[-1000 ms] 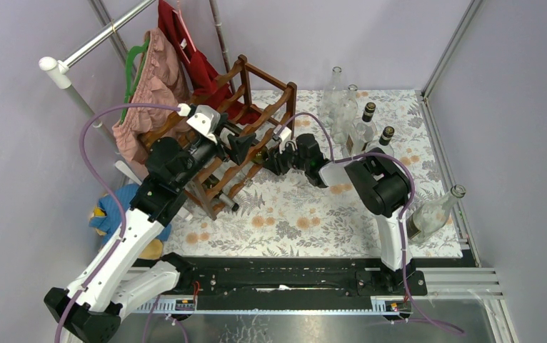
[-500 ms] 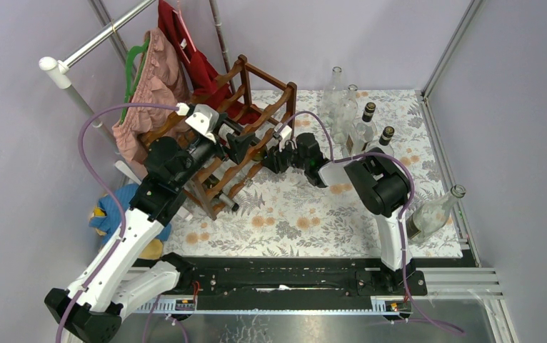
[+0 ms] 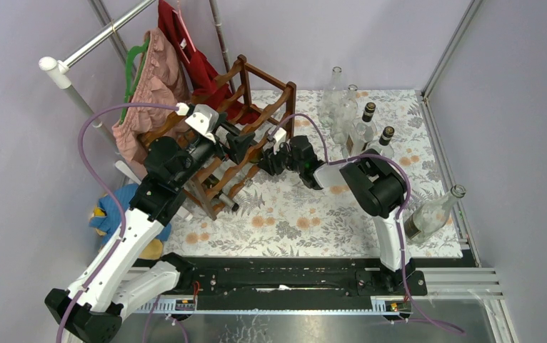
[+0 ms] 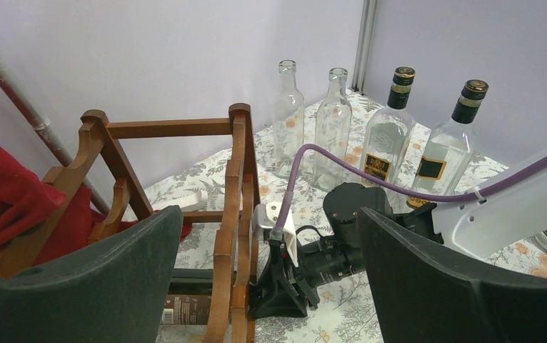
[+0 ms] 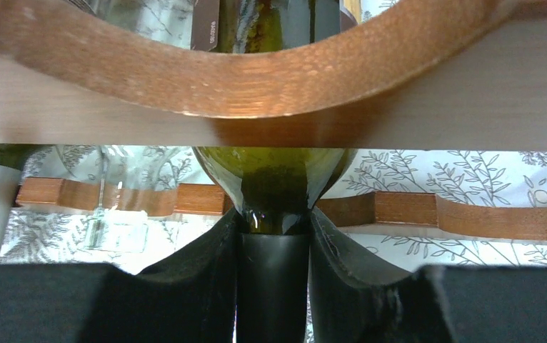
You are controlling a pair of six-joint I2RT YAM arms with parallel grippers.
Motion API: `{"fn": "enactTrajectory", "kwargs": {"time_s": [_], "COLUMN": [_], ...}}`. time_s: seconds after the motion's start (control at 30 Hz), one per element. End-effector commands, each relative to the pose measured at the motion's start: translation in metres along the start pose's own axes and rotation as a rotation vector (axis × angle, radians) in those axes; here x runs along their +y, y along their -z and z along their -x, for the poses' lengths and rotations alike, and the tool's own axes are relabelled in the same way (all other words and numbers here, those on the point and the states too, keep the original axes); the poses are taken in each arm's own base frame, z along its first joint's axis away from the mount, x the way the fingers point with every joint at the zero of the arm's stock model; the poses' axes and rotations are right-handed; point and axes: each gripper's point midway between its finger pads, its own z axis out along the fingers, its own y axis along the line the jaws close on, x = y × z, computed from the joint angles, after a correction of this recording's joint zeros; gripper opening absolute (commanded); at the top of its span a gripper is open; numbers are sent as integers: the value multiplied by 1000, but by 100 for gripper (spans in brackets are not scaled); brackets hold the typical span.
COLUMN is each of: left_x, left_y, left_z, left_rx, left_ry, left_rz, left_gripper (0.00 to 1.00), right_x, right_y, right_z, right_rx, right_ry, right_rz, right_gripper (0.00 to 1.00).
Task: Put the wine bottle on the wine rack
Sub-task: Place the wine bottle in the wine rack.
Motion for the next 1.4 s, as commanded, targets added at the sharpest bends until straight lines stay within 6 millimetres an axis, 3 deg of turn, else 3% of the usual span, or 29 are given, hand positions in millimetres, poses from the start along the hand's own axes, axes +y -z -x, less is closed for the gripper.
{"fn": "enactTrajectory", "kwargs": {"time_s": [0.0, 0.3, 1.1, 1.37], "left_x": [3, 3, 2, 4], "left_y": [-2, -2, -2, -1], "left_z": [10, 11, 11, 11], "left_rx": [-53, -55, -56, -56], "left_ry": [-3, -4, -5, -6], "left_rz": [4, 4, -4, 4], "left_gripper": [99, 99, 99, 99], "right_x": [-8, -10, -8, -5], "right_y": [-10, -10, 18, 11], "right_z": [95, 94, 99, 101], "right_rx": [-245, -226, -279, -289], "right_ry": [127, 139, 181, 171], "right_rz": [-44, -57, -113, -87], "right_gripper": [0, 0, 0, 0]}}
